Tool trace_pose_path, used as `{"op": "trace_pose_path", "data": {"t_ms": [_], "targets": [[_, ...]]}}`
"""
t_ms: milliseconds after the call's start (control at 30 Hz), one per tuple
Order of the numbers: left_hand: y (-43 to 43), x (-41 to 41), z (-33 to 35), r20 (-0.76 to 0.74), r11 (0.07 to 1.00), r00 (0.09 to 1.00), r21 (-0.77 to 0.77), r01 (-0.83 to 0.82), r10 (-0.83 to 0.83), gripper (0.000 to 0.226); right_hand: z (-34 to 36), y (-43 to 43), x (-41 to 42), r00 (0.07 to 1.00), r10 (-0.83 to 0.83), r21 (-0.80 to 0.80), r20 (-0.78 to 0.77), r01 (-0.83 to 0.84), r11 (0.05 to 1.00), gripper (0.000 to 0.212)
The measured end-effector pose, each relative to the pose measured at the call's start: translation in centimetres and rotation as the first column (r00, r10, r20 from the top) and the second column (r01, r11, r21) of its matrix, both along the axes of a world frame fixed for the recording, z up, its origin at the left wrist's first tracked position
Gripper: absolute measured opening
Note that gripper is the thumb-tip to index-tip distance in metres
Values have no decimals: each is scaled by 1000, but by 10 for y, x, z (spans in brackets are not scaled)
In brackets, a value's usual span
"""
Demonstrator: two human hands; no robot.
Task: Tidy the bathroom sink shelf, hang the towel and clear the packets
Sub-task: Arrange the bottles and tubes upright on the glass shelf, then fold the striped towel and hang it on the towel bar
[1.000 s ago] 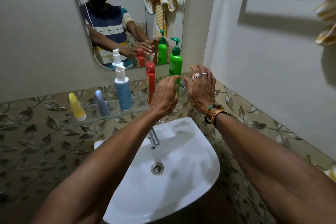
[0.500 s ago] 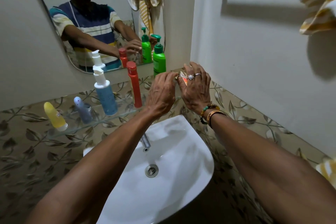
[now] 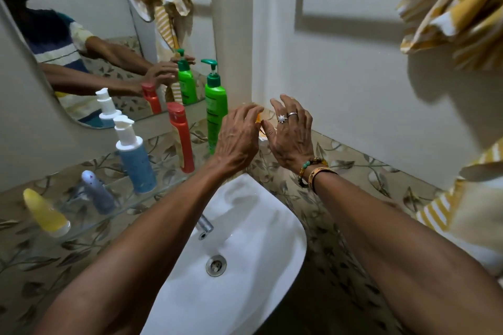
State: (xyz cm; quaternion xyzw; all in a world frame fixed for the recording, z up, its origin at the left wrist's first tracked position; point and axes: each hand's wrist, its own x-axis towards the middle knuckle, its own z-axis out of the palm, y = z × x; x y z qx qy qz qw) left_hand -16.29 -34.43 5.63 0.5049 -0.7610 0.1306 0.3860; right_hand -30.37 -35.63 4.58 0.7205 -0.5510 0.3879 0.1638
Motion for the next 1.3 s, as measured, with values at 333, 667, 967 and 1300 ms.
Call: {"op": "trace_pose_path", "data": {"t_ms": [333,667,967,1300], "targets": [[15,-17,-8,40,987,987,34,156,-157,42,-1,55,-23,977,-210,-45,-32,209,977,52],[38,-53,3,34,969,968,12,247,-247,49,10,86,-61,939,-337,-126,-66,327,937,53],[47,-69,3,43,965,964,23,261,-262,49,13,104,-80,937,-344,-143,-65,332,932,53],[56,-86,7,73,963,961,6,268,-267,57,17,118,-95,937,-345,-164,-57,332,929,53]]}}
